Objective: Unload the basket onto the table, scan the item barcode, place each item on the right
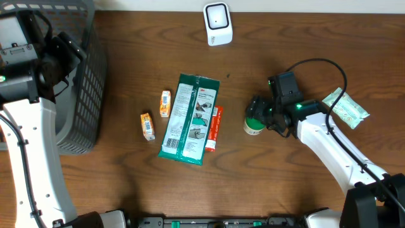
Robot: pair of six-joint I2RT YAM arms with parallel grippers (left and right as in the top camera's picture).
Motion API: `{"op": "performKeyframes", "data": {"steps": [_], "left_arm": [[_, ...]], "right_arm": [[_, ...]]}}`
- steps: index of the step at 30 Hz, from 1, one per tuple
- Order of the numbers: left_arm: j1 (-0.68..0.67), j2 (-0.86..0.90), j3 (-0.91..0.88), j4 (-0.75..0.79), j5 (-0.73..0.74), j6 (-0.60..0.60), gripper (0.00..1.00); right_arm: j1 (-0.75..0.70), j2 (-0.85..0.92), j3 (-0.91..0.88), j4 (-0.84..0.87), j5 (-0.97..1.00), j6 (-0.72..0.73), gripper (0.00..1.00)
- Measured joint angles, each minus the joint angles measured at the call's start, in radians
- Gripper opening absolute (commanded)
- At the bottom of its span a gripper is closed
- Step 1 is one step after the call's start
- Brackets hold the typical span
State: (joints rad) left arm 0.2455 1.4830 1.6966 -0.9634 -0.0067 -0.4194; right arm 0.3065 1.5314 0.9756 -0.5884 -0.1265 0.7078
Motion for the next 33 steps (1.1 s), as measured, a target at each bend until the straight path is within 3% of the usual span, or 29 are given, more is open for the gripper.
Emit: {"op": "performKeyframes", "data": {"steps": [15,19,21,22,33], "left_arm": [[0.0,0.0,0.0,0.0,0.0,0.0,0.84],[0.0,0.0,0.0,0.0,0.0,0.0,0.84],[0.0,0.0,0.0,0.0,0.0,0.0,0.84],[0.0,0.0,0.0,0.0,0.0,0.0,0.84],[0.0,0.0,0.0,0.0,0.0,0.0,0.84]], "right_arm": [[0.106,0.0,-0.001,0.066,0.008,-0.299,0.68],[0.128,0.0,-0.001,0.077,0.009,-0.372,0.72],[0.128,0.0,-0.001,0.078,0.011,-0.388,0.86],[0.128,0.0,-0.001,0.079,0.014,-0.4,0.88],[0.128,0.0,0.009,0.035,0.05,-0.248,0.99]]}}
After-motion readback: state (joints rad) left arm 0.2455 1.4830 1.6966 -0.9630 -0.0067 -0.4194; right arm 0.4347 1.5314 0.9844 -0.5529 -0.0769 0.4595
